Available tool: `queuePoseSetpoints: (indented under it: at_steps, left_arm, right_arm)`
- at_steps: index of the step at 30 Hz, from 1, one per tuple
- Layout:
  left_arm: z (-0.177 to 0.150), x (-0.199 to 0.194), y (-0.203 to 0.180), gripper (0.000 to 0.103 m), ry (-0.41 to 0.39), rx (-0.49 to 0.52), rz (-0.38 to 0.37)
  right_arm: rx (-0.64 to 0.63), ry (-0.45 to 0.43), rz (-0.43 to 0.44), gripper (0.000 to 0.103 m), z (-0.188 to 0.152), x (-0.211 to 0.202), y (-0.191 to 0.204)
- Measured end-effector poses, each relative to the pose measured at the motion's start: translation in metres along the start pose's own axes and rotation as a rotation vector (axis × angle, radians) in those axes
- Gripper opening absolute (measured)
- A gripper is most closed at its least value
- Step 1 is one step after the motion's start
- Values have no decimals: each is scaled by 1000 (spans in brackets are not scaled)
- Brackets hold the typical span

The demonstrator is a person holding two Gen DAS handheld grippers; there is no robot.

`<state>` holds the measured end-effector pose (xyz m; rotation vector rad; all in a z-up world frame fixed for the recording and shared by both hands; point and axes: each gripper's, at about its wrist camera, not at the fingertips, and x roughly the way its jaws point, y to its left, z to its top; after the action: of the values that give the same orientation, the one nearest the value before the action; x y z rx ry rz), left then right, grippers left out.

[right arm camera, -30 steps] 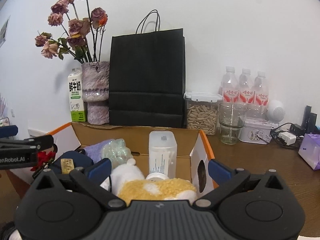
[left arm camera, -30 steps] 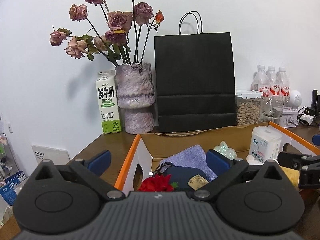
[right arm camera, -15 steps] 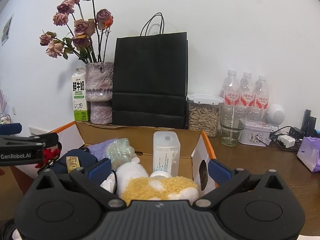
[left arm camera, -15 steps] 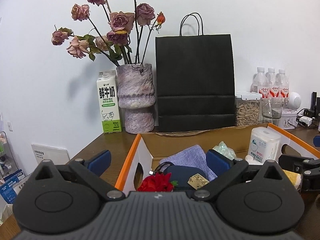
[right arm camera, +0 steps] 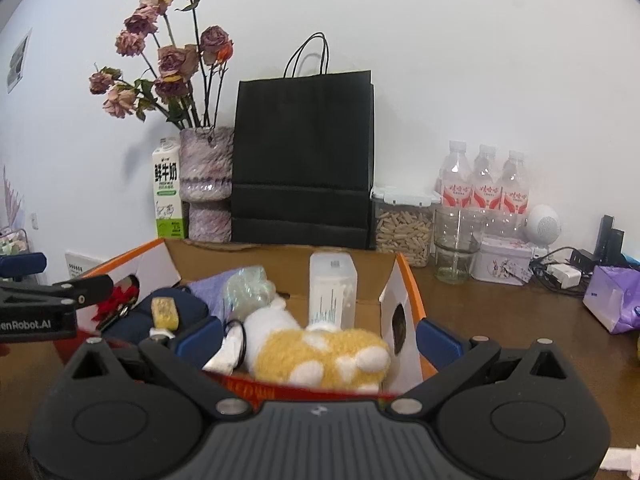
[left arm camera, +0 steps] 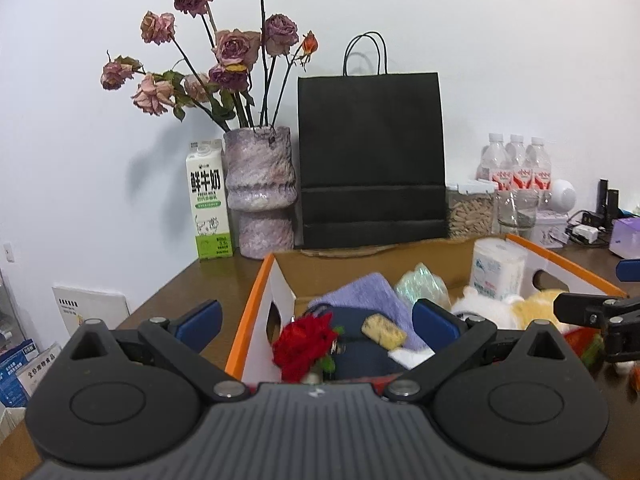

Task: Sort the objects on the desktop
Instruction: 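Move the left gripper toward the braided cable while the right gripper grasps the orange piece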

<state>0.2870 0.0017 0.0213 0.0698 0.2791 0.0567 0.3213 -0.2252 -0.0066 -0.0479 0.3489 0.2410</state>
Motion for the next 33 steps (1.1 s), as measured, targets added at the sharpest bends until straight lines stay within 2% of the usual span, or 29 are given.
queuePoseSetpoints:
  at_steps: [14,27,29,31,33]
  left_arm:
    - [-23,-26,13,103,70,-8,-4]
    - [-35,-34,12,103,122,3,2]
    - [-35,-34,11,103,127,9,5]
    - [-36,-34,11,103,131,13,5]
    - [-37,-35,10,103,132,15,5]
  right_arm:
    - [-8,73,-22,103,-30,-34,-6]
    - [11,178,-101,103,-53,-45,-35]
    - [24,198,-99,101,-55,-44,-41]
    - [38,227,-94,90,-55,-40,-44]
    - [54,259,-80,84,-56,-35,-47]
